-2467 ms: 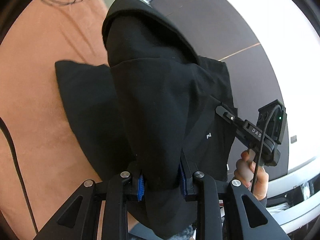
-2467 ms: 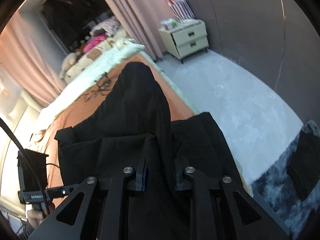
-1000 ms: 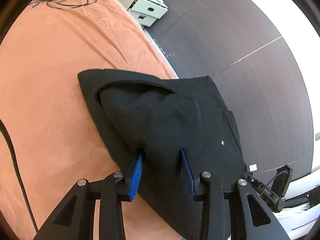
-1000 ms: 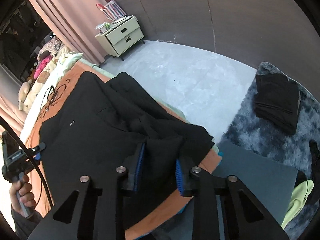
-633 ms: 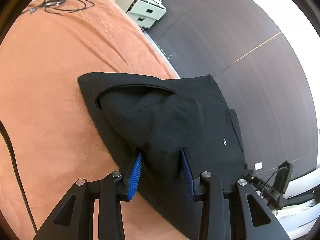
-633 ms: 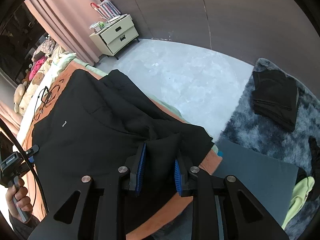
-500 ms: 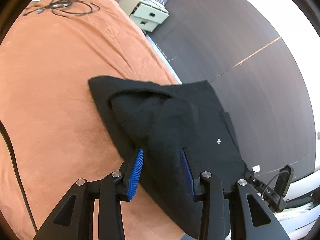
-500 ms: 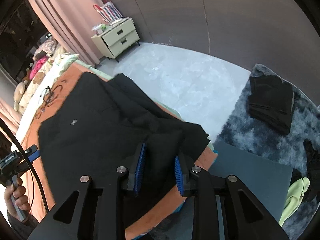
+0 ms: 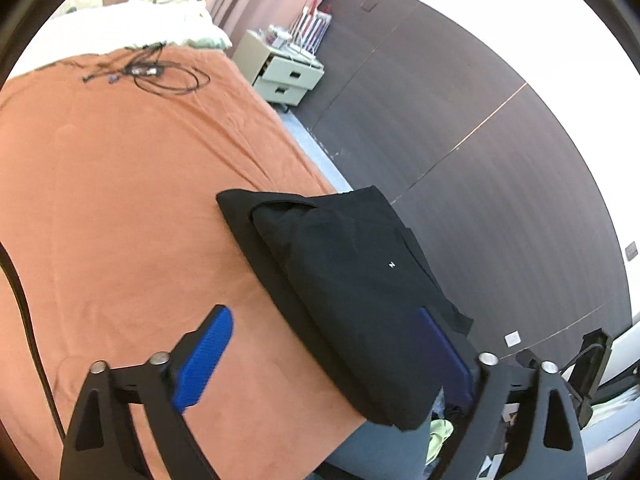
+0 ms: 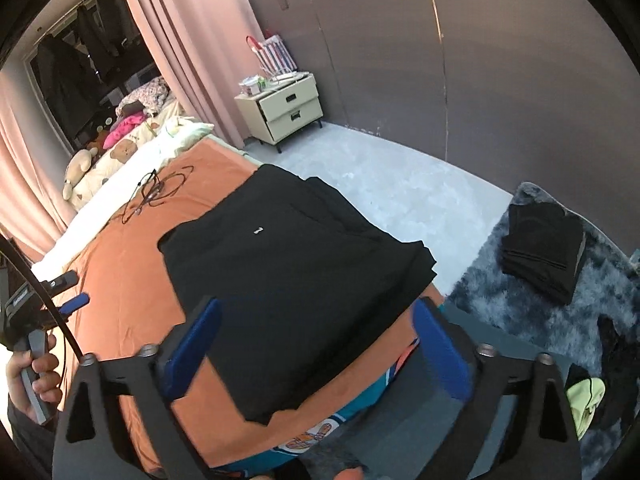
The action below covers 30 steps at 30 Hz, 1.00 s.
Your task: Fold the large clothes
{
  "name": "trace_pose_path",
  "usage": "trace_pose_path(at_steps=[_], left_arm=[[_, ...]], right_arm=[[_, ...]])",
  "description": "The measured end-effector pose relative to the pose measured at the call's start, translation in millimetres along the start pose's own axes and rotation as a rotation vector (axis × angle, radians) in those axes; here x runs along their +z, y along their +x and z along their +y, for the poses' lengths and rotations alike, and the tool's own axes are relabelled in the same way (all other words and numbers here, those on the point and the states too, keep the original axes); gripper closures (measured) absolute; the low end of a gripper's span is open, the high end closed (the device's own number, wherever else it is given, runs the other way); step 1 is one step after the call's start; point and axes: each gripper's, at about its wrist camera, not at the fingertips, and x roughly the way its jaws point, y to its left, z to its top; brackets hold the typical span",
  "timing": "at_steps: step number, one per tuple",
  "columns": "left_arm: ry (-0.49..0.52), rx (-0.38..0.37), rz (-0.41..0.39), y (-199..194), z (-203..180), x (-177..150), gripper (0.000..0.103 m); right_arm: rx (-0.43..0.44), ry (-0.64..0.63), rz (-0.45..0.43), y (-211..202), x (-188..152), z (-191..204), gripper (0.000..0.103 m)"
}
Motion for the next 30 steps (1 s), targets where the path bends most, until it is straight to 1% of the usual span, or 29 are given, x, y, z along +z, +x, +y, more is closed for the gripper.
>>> trace_pose_path(at_steps=[2,6,9,14,17,21,25,27,30], left_arm=[[0.015,0.0,-0.021,-17.0,-2.5,-6.8,0.0],[0.057,0.04,-0.052,-50.3,-5.6,-22.9,0.0],[0.084,0.072,-0.076,-72.4,-6.3,-35.2,0.0],[0.096,0.084,-0.111,-114.0,-2.7,-58.9,0.0],[0.11,0.094,-0.133,-142.0,-0.9,-75.1,0.0],[0.13,0.105,-0.151,-181.2,3.7,-97.3,0.0],[0.185,0.125,-0.179,-224.5,5.4,-122.6,0.0],[0.217,0.15,-0.193,-245.5,6.0,-136.0,0.0],[0.242,0.164,-0.216,-273.8,8.3,-155.4,0.0]], right_arm=[[0.002,-0.004,-0.02,-7.6,-6.6,3.2,0.0],[0.025,-0.02,-0.04,-21.7,-22.5,9.9,0.0],[0.022,-0.036,-0.06,-30.8,-31.7,15.9,0.0],[0.055,-0.051,-0.072,-41.2,-48.3,25.8,0.0],[0.076,-0.051,-0.085,-48.1,-60.3,29.9,0.0],[0.089,-0.074,-0.128,-66.0,-80.6,41.4,0.0],[0.089,-0.102,-0.17,-81.2,-102.7,52.7,0.0],[0.105,-0.114,-0.181,-86.6,-113.1,58.3,0.0],[0.128,-0.138,-0.196,-93.1,-126.3,66.2,0.0]])
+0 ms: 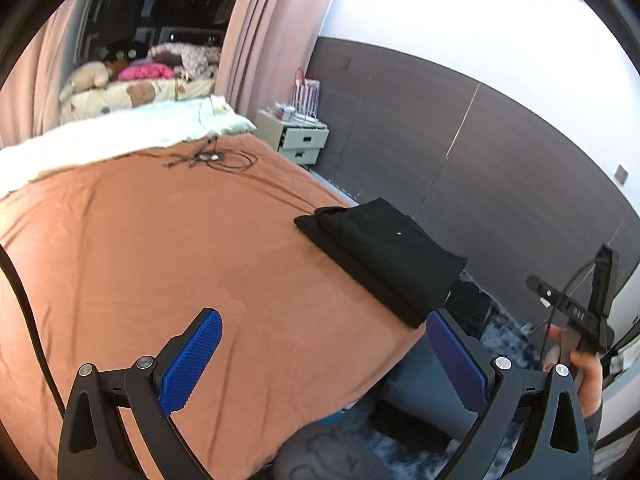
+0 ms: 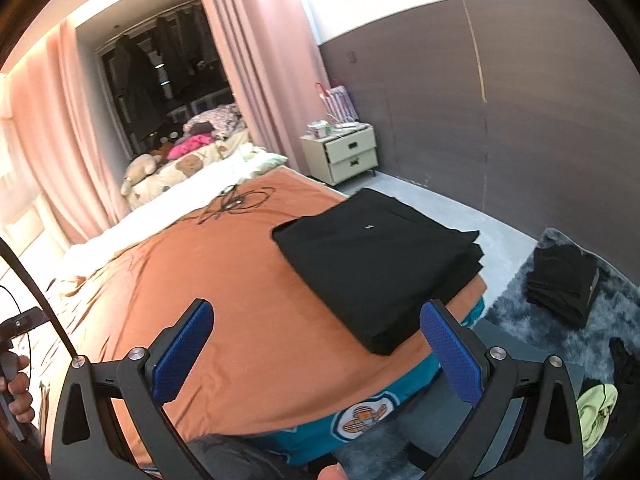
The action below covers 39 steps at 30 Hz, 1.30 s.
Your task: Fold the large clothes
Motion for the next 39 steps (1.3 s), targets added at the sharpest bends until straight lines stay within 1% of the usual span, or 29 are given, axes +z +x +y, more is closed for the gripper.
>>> trace_pose_path(at_steps=[3,5,8,14,17,21,26,29,33,37,39], left_arm=[[0.004,0.023,-0.037,-36.1,5.5,-16.2,0.0],[0.013,0.043,-0.056,-51.9,7.1,-23.7,0.0],[0.019,0.079,-0.087,-78.7,9.0,-37.2,0.0],[0.016,0.107,-0.146,-123.3,8.2,-60.8,0.0],[0.021,0.129,-0.174,-144.8,4.9,-73.5,0.0],[0.023,0.151,-0.223,-174.4,1.0,-95.8,0.0],[0.031,0.178,-0.258,-195.9,-3.6,-124.7,0.0],[0.035,0.201,-0.274,-207.0,-5.9,-142.0,0.0],[0.03,0.247,-0.304,-220.4,-8.5,-161.8,0.0],[0.026,0.28,-0.333,-231.9,-11.1,-178.6,0.0],[0.016,0.293,-0.349,-237.3,-11.6,-188.7,0.0]], right_arm=[[0.024,-0.021,-0.011,-7.8,-9.3,10.5,0.0],[0.045,-0.03,-0.016,-12.8,-14.4,15.2,0.0],[0.051,-0.048,-0.024,-24.4,-24.2,22.8,0.0],[0.083,-0.099,-0.055,-45.9,-39.4,31.6,0.0],[0.099,-0.126,-0.078,-62.6,-57.1,37.3,0.0],[0.119,-0.147,-0.093,-74.4,-75.3,34.2,0.0],[0.135,-0.168,-0.125,-92.9,-103.3,37.1,0.0],[0.146,-0.178,-0.125,-103.2,-122.6,38.3,0.0],[0.148,-0.189,-0.121,-105.6,-136.7,35.7,0.0],[0.138,-0.213,-0.113,-106.8,-149.6,39.8,0.0],[0.148,-0.221,-0.098,-104.6,-153.9,41.2,0.0]])
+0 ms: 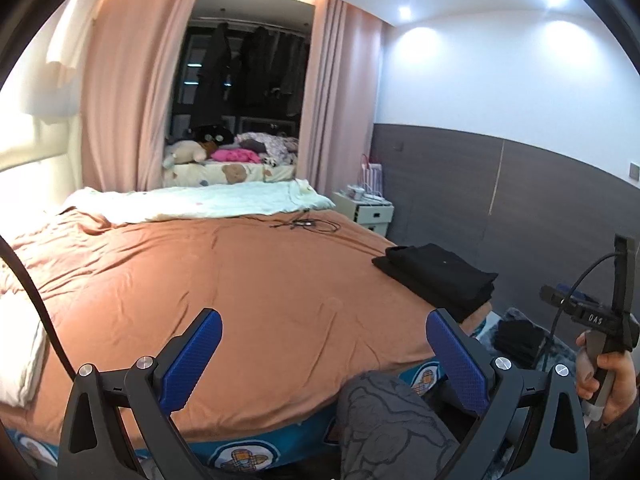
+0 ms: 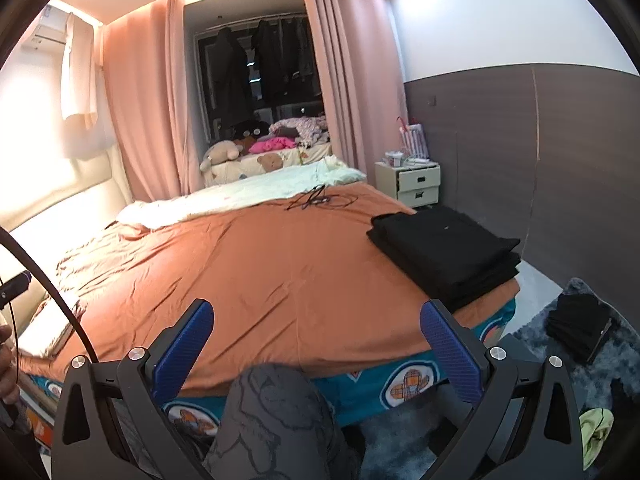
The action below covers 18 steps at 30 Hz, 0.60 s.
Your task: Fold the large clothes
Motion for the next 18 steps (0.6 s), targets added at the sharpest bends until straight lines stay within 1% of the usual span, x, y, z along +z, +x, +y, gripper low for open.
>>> trace_pose_path(at_steps=[4,8,11,18], left_arm=[[-0.02,0.034,-0.012,-11.8,3.5,-14.5,0.0],[-0.051,0.041,-0.003,-16.6,6.9,-23.0,0.0],[-0.038,0.071,0.0,-20.3,5.2,-26.0,0.0],[-0.037,0.08,0.006,-26.4,4.7,-32.3,0.0]], right_arm=[[0.014,-0.002,0.009,-0.2,0.2,3.2,0.0],[0.016,0.001,0.003,0.1,-1.5,7.2,0.0],[0.03,0.019,0.01,1.3,-6.9,9.3,0.0],[0.028,0.022,0.028,-1.5,-10.9,18.4,0.0]])
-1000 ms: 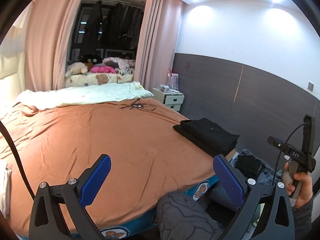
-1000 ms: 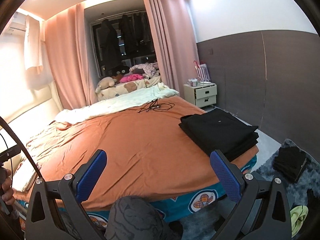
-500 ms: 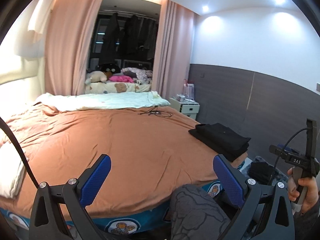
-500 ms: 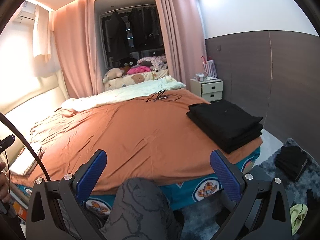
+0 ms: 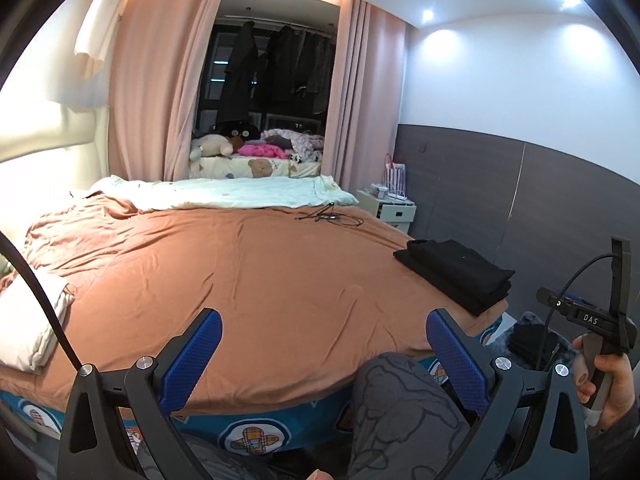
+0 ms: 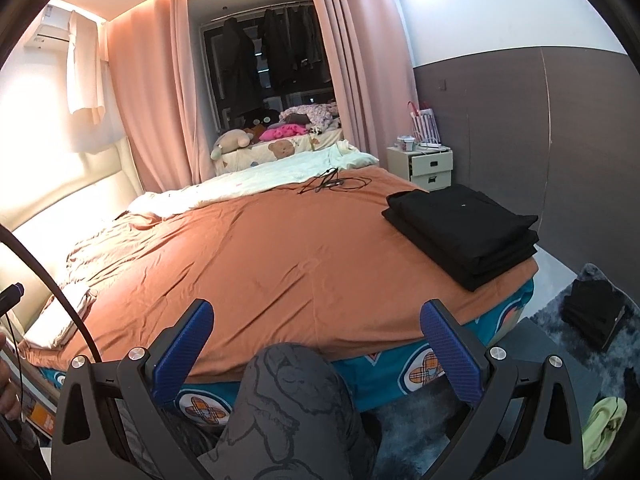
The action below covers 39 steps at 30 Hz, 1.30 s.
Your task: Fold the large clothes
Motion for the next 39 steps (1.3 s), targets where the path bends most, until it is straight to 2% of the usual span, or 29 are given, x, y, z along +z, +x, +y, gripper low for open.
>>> trace_pose_path(at_steps=[19,39], left_arm=[[-0.03,0.027,0.028,0.9,2.7,-3.6,0.0],[-0.027,0.039,0.033,-0.6,-0.3,-9.7,0.0]], right_arm=[[0.004,0.007,0.006,-7.8,-0.3,22.5,0.0],[0.0,0.011,0.023,-6.3,-1.5,25.5,0.0]])
